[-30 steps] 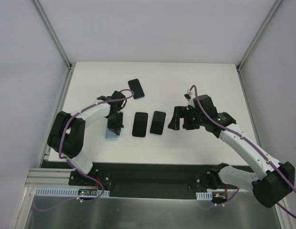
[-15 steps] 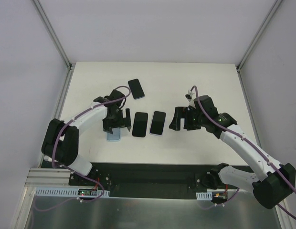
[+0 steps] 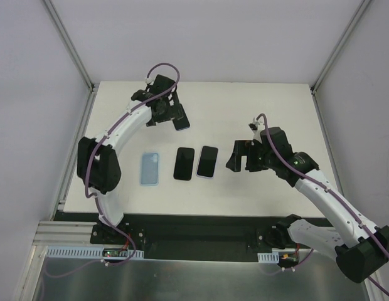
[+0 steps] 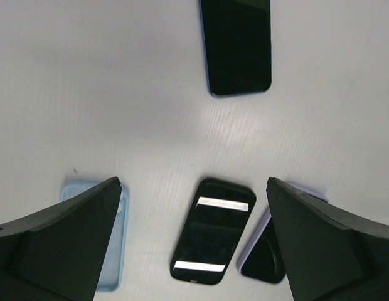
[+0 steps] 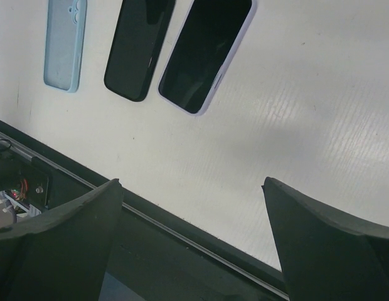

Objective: Put the phone into the phone case

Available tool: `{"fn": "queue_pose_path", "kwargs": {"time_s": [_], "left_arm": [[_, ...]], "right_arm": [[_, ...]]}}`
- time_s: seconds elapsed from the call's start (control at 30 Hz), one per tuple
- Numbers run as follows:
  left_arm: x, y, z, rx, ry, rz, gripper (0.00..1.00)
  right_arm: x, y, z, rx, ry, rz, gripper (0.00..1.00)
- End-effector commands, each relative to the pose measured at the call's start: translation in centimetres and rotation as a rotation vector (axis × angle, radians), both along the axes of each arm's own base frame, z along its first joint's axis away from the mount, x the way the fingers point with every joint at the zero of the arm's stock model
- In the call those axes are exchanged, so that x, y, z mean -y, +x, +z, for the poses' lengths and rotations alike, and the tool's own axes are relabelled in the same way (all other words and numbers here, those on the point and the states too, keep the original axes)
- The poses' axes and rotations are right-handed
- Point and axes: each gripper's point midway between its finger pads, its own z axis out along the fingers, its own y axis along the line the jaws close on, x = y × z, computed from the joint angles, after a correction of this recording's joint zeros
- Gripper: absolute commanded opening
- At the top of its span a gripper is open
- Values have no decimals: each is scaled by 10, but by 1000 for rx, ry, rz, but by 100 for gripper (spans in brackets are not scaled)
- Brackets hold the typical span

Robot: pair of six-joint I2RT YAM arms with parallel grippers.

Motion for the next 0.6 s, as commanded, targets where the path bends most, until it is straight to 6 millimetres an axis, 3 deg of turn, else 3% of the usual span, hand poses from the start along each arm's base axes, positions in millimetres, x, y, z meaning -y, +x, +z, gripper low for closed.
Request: {"fn": "queue_pose_path", "kwargs": {"time_s": [0.0, 0.07, 0.13, 0.17, 0.2, 0.27, 0.3, 0.37, 0.57], "left_arm": [[5, 37, -4, 22, 64, 18, 98], [12, 48, -21, -5, 68, 7, 96], [18, 60, -22, 4, 55, 4, 95], [21, 65, -36, -17, 61, 3, 95], [25, 73, -33, 0, 56, 4, 95], [27, 81, -51, -22, 74, 7, 95], [29, 87, -50, -9, 73, 11, 95], [32, 93, -69, -32, 95, -5, 95], [42, 102, -93, -64, 68, 4, 94]], "right_arm": [[3, -3, 8, 14, 0, 4, 96], [2, -5, 11, 12, 5, 16, 96], [2, -5, 15, 18, 3, 22, 96], [5, -7, 15, 17, -4, 21, 96], [5, -7, 17, 26, -7, 22, 96], [7, -8, 18, 29, -11, 21, 96], [7, -9, 19, 33, -7, 20, 96], [6, -10, 20, 32, 1, 26, 96], [9, -12, 23, 44, -11, 32, 96]]}}
